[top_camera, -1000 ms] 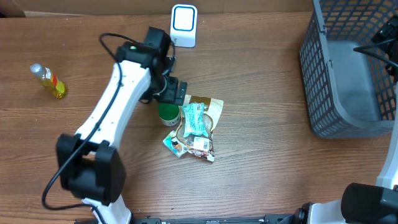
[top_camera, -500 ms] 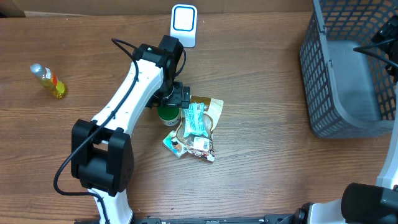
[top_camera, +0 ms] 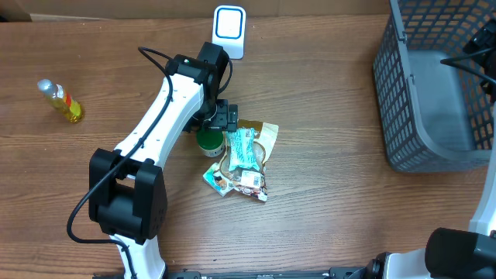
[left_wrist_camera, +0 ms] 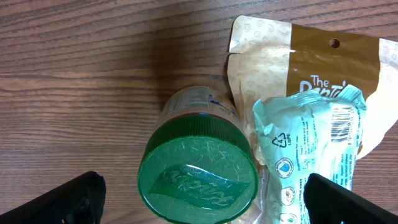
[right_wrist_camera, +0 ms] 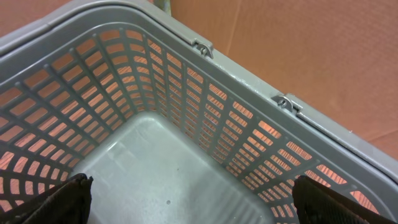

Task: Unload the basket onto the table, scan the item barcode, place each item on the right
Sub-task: 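Lower the left gripper over the green-capped jar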

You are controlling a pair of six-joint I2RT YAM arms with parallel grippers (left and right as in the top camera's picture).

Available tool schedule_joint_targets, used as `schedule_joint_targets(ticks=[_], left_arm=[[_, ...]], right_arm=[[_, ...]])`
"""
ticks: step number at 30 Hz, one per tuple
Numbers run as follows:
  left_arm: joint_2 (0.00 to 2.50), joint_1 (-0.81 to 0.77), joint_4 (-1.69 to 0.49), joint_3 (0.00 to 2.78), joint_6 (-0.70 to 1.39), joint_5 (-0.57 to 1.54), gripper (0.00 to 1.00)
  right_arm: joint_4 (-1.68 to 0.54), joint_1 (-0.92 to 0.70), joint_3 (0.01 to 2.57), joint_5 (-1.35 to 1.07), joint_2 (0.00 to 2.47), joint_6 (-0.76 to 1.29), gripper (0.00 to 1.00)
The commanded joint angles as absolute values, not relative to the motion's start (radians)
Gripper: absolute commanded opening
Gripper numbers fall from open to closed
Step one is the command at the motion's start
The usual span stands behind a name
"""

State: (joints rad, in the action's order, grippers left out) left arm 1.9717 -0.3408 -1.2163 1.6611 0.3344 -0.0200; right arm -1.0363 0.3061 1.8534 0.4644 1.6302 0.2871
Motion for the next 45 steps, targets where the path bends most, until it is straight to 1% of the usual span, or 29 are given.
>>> schedule_joint_targets(ticks=[1,4,8,16,39,42,45], left_arm=[[1.984,-0.347,-1.224,1.657,0.336,-0.034,1.00],[1.984,-0.348,-1.234,1.657,0.336,-0.034,1.00],[1.984,-0.347,-1.243,1.657,0.337,-0.034,0.95],[1.991,-0.348,-1.237,1.656,0.346,-0.034,0.90],[1.991,-0.348,-1.150,1.552,0.363,-0.035,0.90],[1.991,-0.347,-1.140,1.538,0.363,-0.035,0.88],[1.991,-0.347,-1.127,1.529,0.363,-0.036,0.81]], right_arm=[[-1.031,0.306,1.858,0.478,1.629,0.283,1.00],[-1.031,0.306,1.858,0.478,1.629,0.283,1.00],[-1.031,0.306,1.858,0.478,1.629,0.283,1.00],[-1.031,0.306,1.858,0.478,1.629,0.283,1.00],[-1.031,0.306,1.858,0.478,1.629,0.283,1.00],[-1.031,0.306,1.858,0.478,1.629,0.283,1.00],[-1.031,0.306,1.858,0.478,1.629,0.283,1.00]])
